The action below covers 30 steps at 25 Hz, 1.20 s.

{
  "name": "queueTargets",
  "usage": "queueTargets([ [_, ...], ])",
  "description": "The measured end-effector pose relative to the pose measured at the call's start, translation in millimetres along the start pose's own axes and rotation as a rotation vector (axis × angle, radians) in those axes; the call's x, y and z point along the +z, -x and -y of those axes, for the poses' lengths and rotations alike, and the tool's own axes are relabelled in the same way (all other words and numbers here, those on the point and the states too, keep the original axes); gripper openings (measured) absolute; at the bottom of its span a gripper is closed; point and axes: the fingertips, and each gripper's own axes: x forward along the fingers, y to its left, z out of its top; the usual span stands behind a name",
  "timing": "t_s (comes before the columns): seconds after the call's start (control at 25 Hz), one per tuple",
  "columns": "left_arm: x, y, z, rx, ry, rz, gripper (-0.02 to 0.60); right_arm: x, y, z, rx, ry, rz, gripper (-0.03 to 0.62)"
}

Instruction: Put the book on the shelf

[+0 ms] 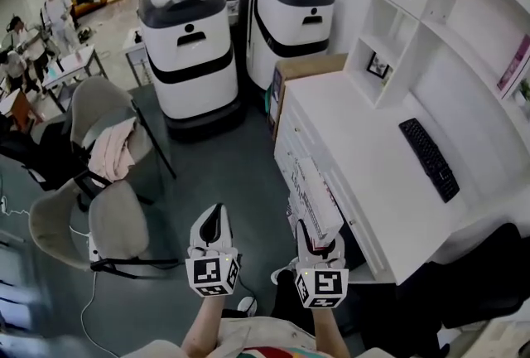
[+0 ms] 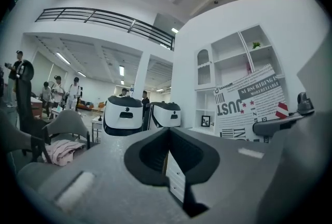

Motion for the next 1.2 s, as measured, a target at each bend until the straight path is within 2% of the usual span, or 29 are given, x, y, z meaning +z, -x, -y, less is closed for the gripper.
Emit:
queueTargets([
  [0.12,-7,-51,31,-0.028,-0.011,-0.018,0.002,-3,-31,41,-0.001,-0.036,-0.008,0.158],
  [0.24,1,-116,68,-0.085,-0.059,0.013,0.002,9,-69,93,-0.029,-0.050,0.039,0.158],
  [0.4,13,-206,129,-0.173,-0.076,0.010,0.003,26,-96,175,-0.134,-0.068,0.079,0.158],
  [0.56,43,-275,205,-0.277,-0.035,0.056,0.002,63,-98,253,-0.245,0.027,0.155,0.158],
  [0.76,63,-309,292,-0.412,-0.163,0.086,0.003,87,-87,312,-0.317,-0.031,0.221,0.158],
  [0.96,66,-326,343,-0.517,-0.196,0.085,0.002,88,-67,349,-0.412,-0.064,0.236,0.158],
  [1.2,69,-345,407,-0.670,-0.195,0.130,0.003,82,-32,391,-0.600,-0.059,0.220,0.158],
])
